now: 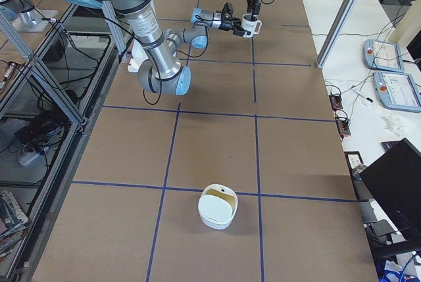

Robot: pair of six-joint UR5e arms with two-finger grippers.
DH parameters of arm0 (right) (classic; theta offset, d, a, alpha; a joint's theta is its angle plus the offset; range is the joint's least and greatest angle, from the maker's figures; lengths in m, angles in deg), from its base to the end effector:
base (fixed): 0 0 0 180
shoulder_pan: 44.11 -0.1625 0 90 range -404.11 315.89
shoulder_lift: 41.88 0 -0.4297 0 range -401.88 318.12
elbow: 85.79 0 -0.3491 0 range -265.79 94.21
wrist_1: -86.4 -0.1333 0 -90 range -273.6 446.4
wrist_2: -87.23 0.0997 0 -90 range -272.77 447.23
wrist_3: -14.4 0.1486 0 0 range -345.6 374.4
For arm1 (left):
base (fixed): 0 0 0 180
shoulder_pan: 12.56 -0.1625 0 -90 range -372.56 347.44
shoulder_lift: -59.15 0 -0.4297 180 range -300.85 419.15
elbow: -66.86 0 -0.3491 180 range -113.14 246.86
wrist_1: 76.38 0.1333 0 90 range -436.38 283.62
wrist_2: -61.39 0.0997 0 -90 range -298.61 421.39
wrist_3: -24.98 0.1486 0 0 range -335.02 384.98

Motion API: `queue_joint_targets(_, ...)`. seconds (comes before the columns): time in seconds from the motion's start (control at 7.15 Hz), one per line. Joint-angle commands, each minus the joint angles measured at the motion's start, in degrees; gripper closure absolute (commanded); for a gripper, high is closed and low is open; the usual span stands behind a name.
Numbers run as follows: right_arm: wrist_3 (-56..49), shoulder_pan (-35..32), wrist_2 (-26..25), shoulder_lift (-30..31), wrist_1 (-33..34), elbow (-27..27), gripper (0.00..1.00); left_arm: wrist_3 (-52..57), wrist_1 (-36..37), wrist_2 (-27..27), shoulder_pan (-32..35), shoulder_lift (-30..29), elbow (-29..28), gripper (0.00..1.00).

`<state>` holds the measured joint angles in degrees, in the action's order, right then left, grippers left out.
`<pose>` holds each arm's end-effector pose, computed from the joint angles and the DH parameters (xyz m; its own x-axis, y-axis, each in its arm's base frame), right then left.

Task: Left arm hands cup to right arm to dump lemon

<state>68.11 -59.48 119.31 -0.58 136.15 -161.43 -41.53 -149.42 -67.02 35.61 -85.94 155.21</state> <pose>-0.6194 -0.4391 0.1740 0.7560 -0.1182 0.6438 -0.5967 0.2800 0.7521 0.4428 -0.5562 0.1624 0.6263 -0.2315 -0.7444 0.0958 0.9705 -0.2212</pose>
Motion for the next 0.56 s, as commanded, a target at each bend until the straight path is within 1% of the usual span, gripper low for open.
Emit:
queue_joint_targets(0.0, 0.0, 0.0, 0.0, 0.1, 0.0, 0.0, 0.26, 0.1, 0.0, 0.0, -0.3, 0.1, 0.1, 0.17)
queue_joint_targets(0.14, 0.1, 0.0, 0.0, 0.3, -0.1, 0.0, 0.26, 0.3, 0.0, -0.2, -0.3, 0.1, 0.1, 0.55)
queue_joint_targets(0.28, 0.1, 0.0, 0.0, 0.4, -0.1, 0.0, 0.26, 0.6, 0.0, -0.2, -0.3, 0.1, 0.1, 0.87)
queue_joint_targets(0.42, 0.2, 0.0, 0.0, 0.4, -0.1, 0.0, 0.26, 0.7, -0.1, -0.2, -0.3, 0.1, 0.1, 0.91)
